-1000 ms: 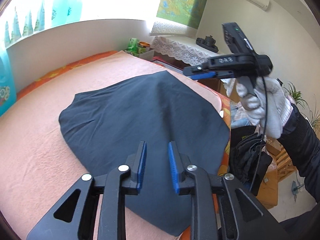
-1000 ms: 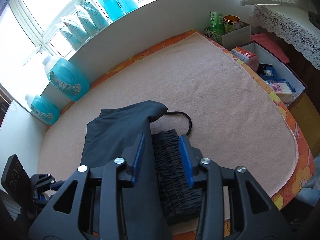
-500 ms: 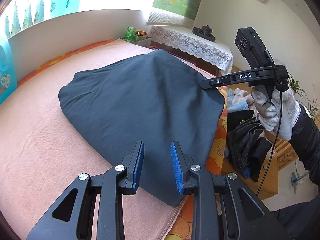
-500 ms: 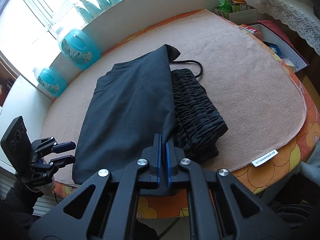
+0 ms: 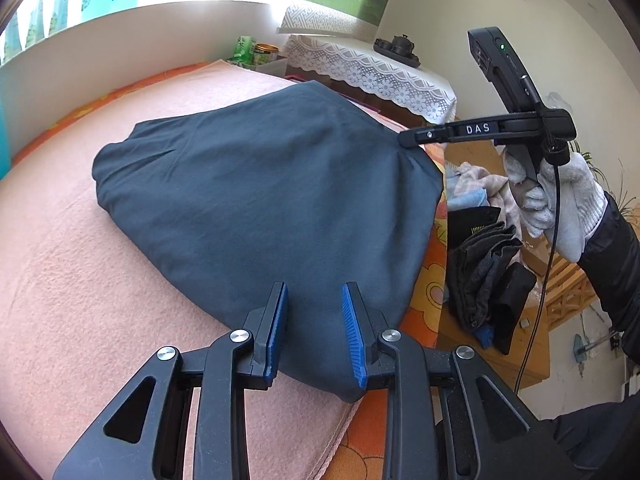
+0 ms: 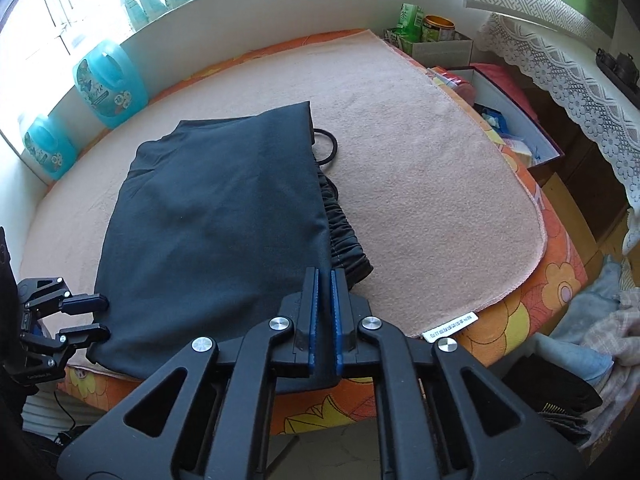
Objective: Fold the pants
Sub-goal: 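Open the right tool and move it over the folded black pants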
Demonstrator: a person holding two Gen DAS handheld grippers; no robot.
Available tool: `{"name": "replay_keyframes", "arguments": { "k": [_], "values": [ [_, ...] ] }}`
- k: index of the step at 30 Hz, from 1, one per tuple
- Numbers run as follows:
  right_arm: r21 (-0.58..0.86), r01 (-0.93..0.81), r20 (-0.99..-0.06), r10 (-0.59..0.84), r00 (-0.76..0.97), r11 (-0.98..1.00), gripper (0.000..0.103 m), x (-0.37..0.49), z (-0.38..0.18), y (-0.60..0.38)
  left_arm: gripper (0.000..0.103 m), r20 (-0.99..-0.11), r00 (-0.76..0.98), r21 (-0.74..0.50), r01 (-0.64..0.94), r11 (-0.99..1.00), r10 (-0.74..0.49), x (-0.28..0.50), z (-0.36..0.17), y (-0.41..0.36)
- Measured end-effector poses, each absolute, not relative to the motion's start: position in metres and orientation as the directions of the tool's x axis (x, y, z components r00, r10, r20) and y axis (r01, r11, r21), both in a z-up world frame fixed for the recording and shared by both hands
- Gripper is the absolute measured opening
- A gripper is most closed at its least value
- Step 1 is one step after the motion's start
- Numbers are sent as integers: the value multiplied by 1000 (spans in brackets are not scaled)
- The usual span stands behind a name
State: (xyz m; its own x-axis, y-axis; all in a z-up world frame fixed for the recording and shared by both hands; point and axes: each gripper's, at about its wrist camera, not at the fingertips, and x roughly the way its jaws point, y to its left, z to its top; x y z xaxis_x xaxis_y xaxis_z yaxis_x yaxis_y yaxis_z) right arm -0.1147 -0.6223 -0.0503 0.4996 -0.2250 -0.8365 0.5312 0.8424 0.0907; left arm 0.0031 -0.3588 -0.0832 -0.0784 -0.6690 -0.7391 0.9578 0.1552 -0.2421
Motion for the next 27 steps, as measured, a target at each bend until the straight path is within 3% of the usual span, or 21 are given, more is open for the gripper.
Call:
{"name": "replay_keyframes", "arguments": {
  "k": [2,6,9,13,18,19,21,27],
  "values": [
    [82,504,-810,-238,537,860,12,-110,-38,-614,26,-732,-77,-240,959,151,-677,5,-79,-357],
    [-5,458,-764,-299,572,889,35,-91,-21,-595,26,-700,-31,-246,948,200,-714,31,-64,-354],
    [19,403,-752,-253,608,915,37,-69,-21,-589,26,-689,54,-213,938,273,-723,59,-60,-363],
    [70,364,-763,-185,619,929,37,-33,-34,-597,26,-687,67,-296,884,362,-723,105,-68,-383],
    [75,394,-821,-168,546,916,37,-4,-68,-614,26,-722,116,-269,862,431,-682,126,-88,-400],
    [85,402,-827,-161,539,912,40,-4,-74,-618,26,-725,119,-268,858,438,-678,128,-91,-400],
    [110,417,-834,-145,532,902,54,-4,-83,-626,26,-734,123,-259,858,443,-667,129,-98,-401],
    [113,415,-838,-138,528,903,57,-5,-87,-627,26,-739,173,-218,853,474,-651,131,-95,-396]
  ]
}}
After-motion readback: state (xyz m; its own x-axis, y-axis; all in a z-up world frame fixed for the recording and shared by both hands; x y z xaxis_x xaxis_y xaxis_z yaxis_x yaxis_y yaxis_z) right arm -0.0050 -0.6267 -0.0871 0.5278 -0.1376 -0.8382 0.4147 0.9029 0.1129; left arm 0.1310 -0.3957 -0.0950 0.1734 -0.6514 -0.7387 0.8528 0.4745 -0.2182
